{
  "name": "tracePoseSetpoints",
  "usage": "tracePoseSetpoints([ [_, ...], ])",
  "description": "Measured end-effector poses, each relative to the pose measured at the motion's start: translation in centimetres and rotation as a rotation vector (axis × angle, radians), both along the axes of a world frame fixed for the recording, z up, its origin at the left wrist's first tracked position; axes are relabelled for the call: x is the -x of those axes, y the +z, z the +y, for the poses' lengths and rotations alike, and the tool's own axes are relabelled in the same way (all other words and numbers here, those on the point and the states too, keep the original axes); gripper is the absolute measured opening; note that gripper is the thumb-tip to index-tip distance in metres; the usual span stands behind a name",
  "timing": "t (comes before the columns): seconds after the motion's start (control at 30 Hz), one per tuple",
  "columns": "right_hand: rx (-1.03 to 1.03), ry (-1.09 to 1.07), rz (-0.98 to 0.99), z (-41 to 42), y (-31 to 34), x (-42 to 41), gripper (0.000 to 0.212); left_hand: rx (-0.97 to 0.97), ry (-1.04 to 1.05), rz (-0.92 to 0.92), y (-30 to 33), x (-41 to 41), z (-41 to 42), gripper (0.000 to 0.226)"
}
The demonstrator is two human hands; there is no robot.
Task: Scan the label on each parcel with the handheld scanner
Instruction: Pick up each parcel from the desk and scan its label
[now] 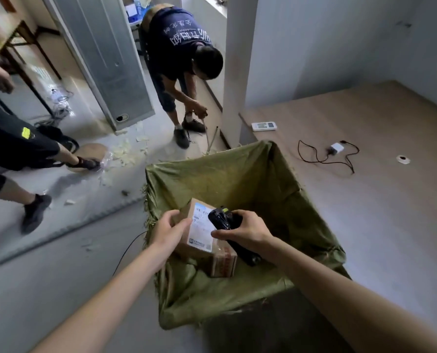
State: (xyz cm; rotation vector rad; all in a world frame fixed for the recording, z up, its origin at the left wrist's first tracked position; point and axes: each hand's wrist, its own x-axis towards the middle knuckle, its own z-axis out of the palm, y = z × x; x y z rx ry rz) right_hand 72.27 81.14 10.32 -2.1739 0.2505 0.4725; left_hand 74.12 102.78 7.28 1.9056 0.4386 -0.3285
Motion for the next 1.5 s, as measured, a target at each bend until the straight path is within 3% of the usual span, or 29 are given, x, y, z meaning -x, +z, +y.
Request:
tracePoseSetpoints([
  [0.17,0.127,-0.013,0.016,-4.1,1.4,-0.4,0.076,-0.118,-0.087,-0.039,1.0,-1.8,-1.4,0.055],
  [0.3,0.177,-0.105,-0.015,-10.4,4.4,1.2,0.068,-0.051,-0.19,-0.127,3.2,-4.1,-6.2,0.036],
  [0.57,0.29,-0.465,-0.079,-28.0,14.0,14.0,0.052,0.025,-0.693,-0.323,12.5,-2.0,-28.1,0.031],
  [0.77,0.416,-0.849,-0.043,-40.9,22.0,31.0,0.053,0.137,-1.042,-0.407,21.0,9.3,-46.9,0.039],
  [0.97,0.507,-1.134,-0.027,-49.1,27.4,48.6,0.067,0.157,-1.413,-0.506,26.5,24.2,-62.0,0.064],
  [1.1,0.515,-1.263,-0.013,-53.1,28.6,59.0,0.06,0.172,-1.518,-0.595,27.6,33.9,-69.7,0.054],
  [1.27,0.535,-1.406,0.022,-56.5,28.3,69.7,0.079,0.191,-1.634,-0.578,27.1,44.0,-77.1,0.056],
  [1.4,0.52,-1.504,0.055,-58.6,27.9,76.5,0.073,0.211,-1.721,-0.537,26.3,50.2,-81.7,0.061],
  [1.5,0.545,-1.594,0.078,-60.6,26.9,80.2,0.086,0.203,-1.786,-0.535,25.5,53.7,-85.3,0.064],
])
